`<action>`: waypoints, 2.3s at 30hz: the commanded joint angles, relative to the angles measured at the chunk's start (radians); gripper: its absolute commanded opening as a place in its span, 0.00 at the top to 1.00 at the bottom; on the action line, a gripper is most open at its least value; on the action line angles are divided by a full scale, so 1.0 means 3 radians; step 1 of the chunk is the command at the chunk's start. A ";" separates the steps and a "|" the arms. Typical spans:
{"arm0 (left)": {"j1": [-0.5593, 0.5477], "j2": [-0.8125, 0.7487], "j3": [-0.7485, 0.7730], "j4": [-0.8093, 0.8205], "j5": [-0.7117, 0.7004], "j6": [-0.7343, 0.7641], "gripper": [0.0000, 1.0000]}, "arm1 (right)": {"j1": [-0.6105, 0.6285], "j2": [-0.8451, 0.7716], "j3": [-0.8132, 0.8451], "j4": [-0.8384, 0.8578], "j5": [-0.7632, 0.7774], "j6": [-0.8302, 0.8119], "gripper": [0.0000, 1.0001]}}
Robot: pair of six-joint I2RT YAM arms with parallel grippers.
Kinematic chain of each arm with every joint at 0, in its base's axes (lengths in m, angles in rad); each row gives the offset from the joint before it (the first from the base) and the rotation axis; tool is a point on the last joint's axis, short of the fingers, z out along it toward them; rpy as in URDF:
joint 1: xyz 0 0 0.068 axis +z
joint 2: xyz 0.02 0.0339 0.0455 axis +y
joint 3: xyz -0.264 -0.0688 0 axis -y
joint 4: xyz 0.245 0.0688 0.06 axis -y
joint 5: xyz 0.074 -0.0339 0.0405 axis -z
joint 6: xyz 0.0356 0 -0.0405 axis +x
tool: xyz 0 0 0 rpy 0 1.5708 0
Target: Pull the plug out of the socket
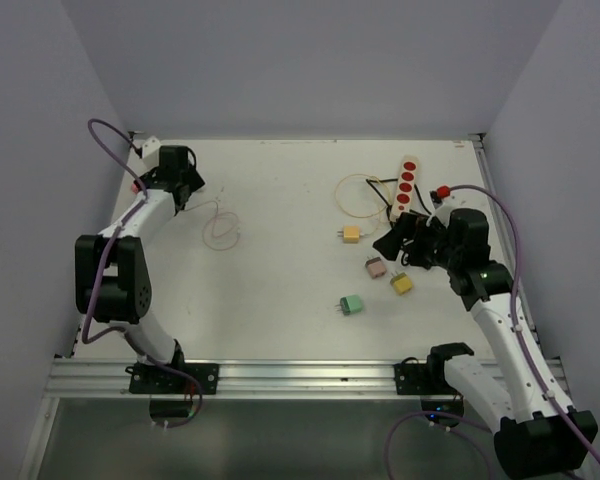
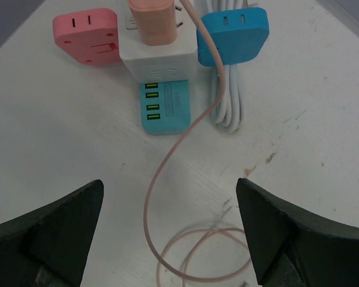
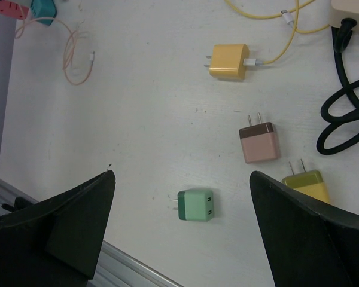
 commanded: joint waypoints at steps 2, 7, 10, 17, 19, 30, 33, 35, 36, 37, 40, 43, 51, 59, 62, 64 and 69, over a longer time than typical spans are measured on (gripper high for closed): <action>0.0116 0.0224 -0.0001 0.0663 -0.0240 0.0015 0.05 | 0.0030 -0.0029 -0.0065 0.0078 -0.0030 -0.0112 0.01; 0.0142 0.0571 0.0050 0.0883 -0.0317 0.0092 0.08 | 0.0025 0.0011 -0.0116 0.0078 -0.0035 -0.0127 0.01; 0.0162 0.0746 0.0101 0.1001 -0.0307 0.0107 0.11 | 0.0025 0.0027 -0.0177 0.0098 -0.0066 -0.0148 0.01; 0.0300 0.1083 0.0306 0.0997 -0.0276 0.0082 0.12 | 0.0025 0.0001 -0.0228 0.0093 -0.0045 -0.0163 0.01; 0.0326 0.1160 0.0347 0.0976 -0.0281 0.0071 0.12 | 0.0025 0.0012 -0.0218 0.0093 -0.0035 -0.0163 0.01; 0.0392 0.1431 0.0623 0.0920 -0.0179 0.0255 0.16 | 0.0030 0.0093 -0.0188 0.0098 -0.0066 -0.0158 0.01; 0.0392 0.1457 0.0654 0.0802 -0.0148 0.0316 0.25 | 0.0030 0.0099 -0.0198 0.0098 -0.0061 -0.0153 0.01; 0.0397 0.1442 0.0628 0.0807 -0.0113 0.0352 0.30 | 0.0025 0.0109 -0.0203 0.0108 -0.0061 -0.0158 0.01; 0.0397 0.1416 0.0613 0.0823 -0.0092 0.0373 0.34 | 0.0025 0.0109 -0.0203 0.0113 -0.0061 -0.0153 0.01; 0.0392 0.1401 0.0592 0.0828 -0.0026 0.0388 0.36 | 0.0025 0.0114 -0.0208 0.0118 -0.0061 -0.0148 0.01; 0.0382 0.1288 0.0490 0.0833 0.0102 0.0439 0.48 | 0.0025 0.0124 -0.0208 0.0124 -0.0071 -0.0148 0.01; 0.0326 0.1211 0.0418 0.0701 0.0128 0.0485 0.60 | 0.0025 0.0104 -0.0228 0.0139 -0.0076 -0.0133 0.01; -0.0098 0.0803 0.0010 0.0348 0.0123 0.0363 0.66 | 0.0030 -0.0024 -0.0274 0.0149 -0.0096 -0.0122 0.01; -0.0737 0.0184 -0.0706 0.0041 0.0317 -0.0010 0.60 | 0.0040 -0.0121 -0.0295 0.0170 -0.0147 -0.0122 0.01; -0.1034 -0.0036 -0.0957 -0.0082 0.0307 -0.0127 0.57 | 0.0045 -0.0137 -0.0315 0.0165 -0.0163 -0.0127 0.01; -0.1269 -0.0184 -0.1125 -0.0164 0.0317 -0.0194 0.54 | 0.0045 -0.0142 -0.0331 0.0165 -0.0168 -0.0122 0.01; -0.1754 -0.0486 -0.1325 -0.0363 0.0363 -0.0384 0.30 | 0.0050 -0.0091 -0.0331 0.0180 -0.0234 -0.0122 0.01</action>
